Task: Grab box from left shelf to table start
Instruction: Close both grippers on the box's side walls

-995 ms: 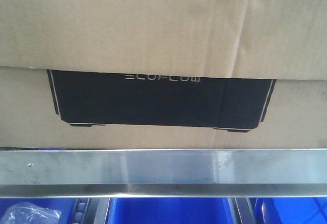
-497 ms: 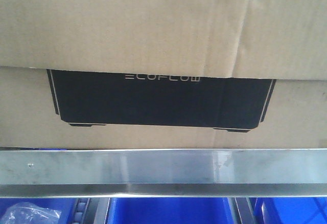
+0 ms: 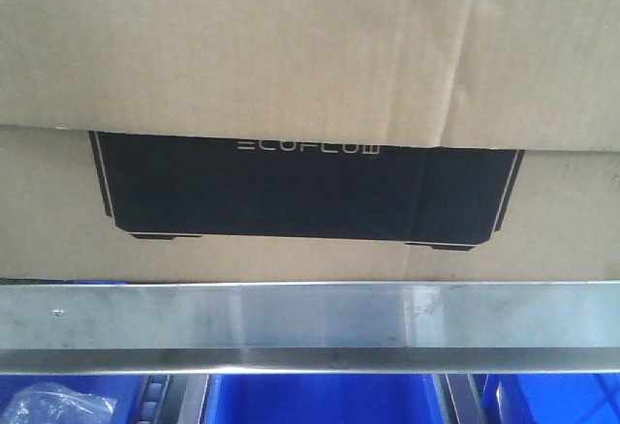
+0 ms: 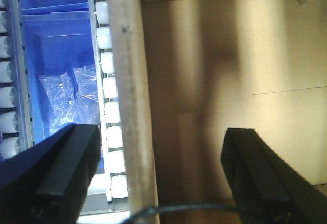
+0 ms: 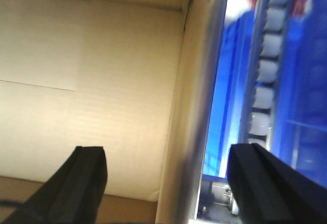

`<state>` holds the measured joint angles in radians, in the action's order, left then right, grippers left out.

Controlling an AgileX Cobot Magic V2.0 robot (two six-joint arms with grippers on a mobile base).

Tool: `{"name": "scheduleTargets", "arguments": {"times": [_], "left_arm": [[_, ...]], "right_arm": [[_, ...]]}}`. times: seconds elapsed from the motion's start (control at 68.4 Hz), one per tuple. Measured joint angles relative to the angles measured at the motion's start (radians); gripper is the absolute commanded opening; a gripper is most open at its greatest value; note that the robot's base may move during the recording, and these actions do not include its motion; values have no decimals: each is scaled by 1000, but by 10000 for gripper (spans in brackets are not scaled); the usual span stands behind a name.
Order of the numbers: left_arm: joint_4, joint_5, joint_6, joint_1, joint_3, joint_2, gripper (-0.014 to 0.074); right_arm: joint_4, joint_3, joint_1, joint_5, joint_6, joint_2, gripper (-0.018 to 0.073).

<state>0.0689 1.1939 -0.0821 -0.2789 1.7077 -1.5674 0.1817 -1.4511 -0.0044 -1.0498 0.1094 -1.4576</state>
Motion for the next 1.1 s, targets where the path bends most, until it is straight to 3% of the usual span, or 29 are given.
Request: {"name": "scheduleTargets", "arguments": {"times": [0.073,0.176,0.395,0.541,1.097], "left_arm": [[0,0,0,0,0,0,403],[0,-2,0,0,0,0,357],[0,-2,0,0,0,0,97],[26,-2,-1,0,0,0,-109],[28,-4,-19,0,0,-2,-92]], "right_arm": [[0,-1,0,2,0,-34,566],[-4,-1,0,3,0,-65,466],[-24,-2,0,8,10,-74,50],[-30,-4,0,9,12,-74,63],[-32,-4,2,14,12,-74,63]]}}
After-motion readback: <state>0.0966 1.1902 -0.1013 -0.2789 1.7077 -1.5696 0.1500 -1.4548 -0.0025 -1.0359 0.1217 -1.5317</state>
